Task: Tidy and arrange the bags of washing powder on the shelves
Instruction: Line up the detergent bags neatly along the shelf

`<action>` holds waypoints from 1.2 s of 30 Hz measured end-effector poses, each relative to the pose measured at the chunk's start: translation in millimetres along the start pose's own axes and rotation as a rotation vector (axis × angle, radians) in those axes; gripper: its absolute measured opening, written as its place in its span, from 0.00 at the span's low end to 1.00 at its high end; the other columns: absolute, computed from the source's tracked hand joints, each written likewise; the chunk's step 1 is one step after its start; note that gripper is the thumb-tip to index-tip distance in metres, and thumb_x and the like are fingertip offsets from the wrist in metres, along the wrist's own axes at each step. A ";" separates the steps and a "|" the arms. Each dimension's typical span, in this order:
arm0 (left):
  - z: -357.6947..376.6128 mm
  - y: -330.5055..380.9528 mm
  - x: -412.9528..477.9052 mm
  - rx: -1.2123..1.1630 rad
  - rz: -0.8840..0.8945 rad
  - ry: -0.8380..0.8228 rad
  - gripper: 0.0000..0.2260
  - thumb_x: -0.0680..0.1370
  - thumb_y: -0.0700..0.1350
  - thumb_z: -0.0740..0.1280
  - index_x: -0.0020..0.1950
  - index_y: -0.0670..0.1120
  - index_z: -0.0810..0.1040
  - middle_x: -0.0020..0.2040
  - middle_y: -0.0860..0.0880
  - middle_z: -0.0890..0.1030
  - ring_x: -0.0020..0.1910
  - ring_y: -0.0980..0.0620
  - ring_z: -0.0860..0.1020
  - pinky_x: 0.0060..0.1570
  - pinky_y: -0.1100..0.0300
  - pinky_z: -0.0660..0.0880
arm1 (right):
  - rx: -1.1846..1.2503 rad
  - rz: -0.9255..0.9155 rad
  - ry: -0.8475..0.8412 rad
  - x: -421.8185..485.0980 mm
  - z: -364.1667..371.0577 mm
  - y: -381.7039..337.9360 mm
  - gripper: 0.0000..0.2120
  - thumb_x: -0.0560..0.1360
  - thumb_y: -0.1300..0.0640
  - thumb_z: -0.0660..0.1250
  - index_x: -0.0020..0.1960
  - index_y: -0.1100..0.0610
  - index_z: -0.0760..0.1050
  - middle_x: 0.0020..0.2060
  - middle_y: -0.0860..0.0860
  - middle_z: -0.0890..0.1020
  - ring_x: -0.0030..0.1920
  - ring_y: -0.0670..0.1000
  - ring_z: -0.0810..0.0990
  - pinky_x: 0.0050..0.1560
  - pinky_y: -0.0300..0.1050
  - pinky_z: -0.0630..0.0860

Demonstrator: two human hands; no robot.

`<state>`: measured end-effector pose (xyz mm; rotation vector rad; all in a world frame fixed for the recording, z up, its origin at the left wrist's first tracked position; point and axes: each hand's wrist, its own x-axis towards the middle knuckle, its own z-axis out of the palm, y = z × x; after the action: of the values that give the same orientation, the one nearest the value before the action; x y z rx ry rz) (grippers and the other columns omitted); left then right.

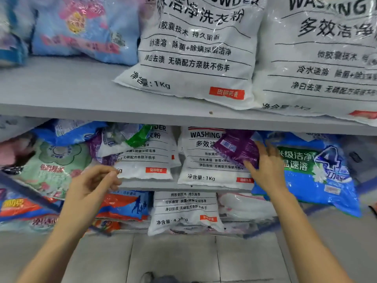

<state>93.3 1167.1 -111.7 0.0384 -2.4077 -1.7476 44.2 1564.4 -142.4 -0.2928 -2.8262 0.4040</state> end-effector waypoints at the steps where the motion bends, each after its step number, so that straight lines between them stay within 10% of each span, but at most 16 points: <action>1: 4.5 3.9 -4.4 0.000 -0.009 0.044 0.05 0.78 0.39 0.64 0.45 0.46 0.79 0.37 0.51 0.83 0.35 0.59 0.80 0.39 0.73 0.74 | -0.047 -0.048 -0.024 16.5 7.5 5.4 0.33 0.71 0.52 0.72 0.71 0.61 0.65 0.69 0.65 0.66 0.68 0.66 0.64 0.66 0.62 0.62; 10: 43.0 26.0 -52.4 0.014 -0.023 0.225 0.06 0.75 0.42 0.65 0.40 0.50 0.80 0.36 0.51 0.84 0.35 0.61 0.80 0.38 0.73 0.74 | -0.210 -0.199 -0.160 69.2 46.2 31.6 0.30 0.77 0.44 0.61 0.74 0.55 0.59 0.70 0.60 0.66 0.69 0.61 0.66 0.63 0.54 0.67; 15: 50.2 33.7 -62.3 0.008 -0.023 0.244 0.06 0.73 0.47 0.65 0.41 0.56 0.81 0.36 0.54 0.84 0.35 0.61 0.81 0.38 0.73 0.74 | -0.175 -0.196 -0.081 69.6 17.4 23.7 0.18 0.80 0.47 0.56 0.61 0.59 0.74 0.51 0.62 0.81 0.48 0.63 0.80 0.42 0.51 0.73; 21: 70.5 33.5 -67.4 0.055 -0.118 0.177 0.05 0.78 0.40 0.65 0.43 0.44 0.80 0.36 0.52 0.83 0.35 0.59 0.80 0.39 0.70 0.75 | 0.385 -0.327 0.068 4.3 -20.2 -0.1 0.13 0.77 0.58 0.64 0.35 0.61 0.75 0.23 0.54 0.75 0.23 0.53 0.71 0.30 0.43 0.63; 25: 92.2 30.8 -66.1 0.067 -0.412 -0.146 0.11 0.76 0.56 0.64 0.49 0.51 0.81 0.44 0.59 0.84 0.45 0.63 0.81 0.44 0.62 0.77 | 0.972 -0.172 -0.168 -35.7 -42.1 -22.8 0.13 0.76 0.50 0.60 0.34 0.51 0.74 0.25 0.43 0.74 0.27 0.40 0.70 0.28 0.35 0.64; 29: 114.4 33.9 -57.8 -0.252 -0.580 -0.255 0.36 0.60 0.73 0.67 0.59 0.51 0.77 0.54 0.55 0.83 0.54 0.58 0.80 0.54 0.58 0.76 | 1.471 0.062 -0.577 -55.7 -46.8 -46.4 0.13 0.69 0.48 0.65 0.42 0.58 0.80 0.36 0.50 0.85 0.36 0.47 0.82 0.34 0.38 0.77; 36: 105.7 50.4 -59.8 -0.718 -0.548 -0.078 0.23 0.65 0.60 0.76 0.49 0.43 0.85 0.48 0.41 0.85 0.45 0.44 0.84 0.38 0.55 0.80 | 1.868 0.324 -1.092 -73.0 -40.2 -75.1 0.29 0.52 0.46 0.82 0.50 0.55 0.83 0.49 0.55 0.84 0.48 0.54 0.84 0.45 0.50 0.81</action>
<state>140.3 1289.5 -103.0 0.5880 -1.7595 -2.7949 112.9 1486.5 -99.9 -0.0406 -1.5455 3.4456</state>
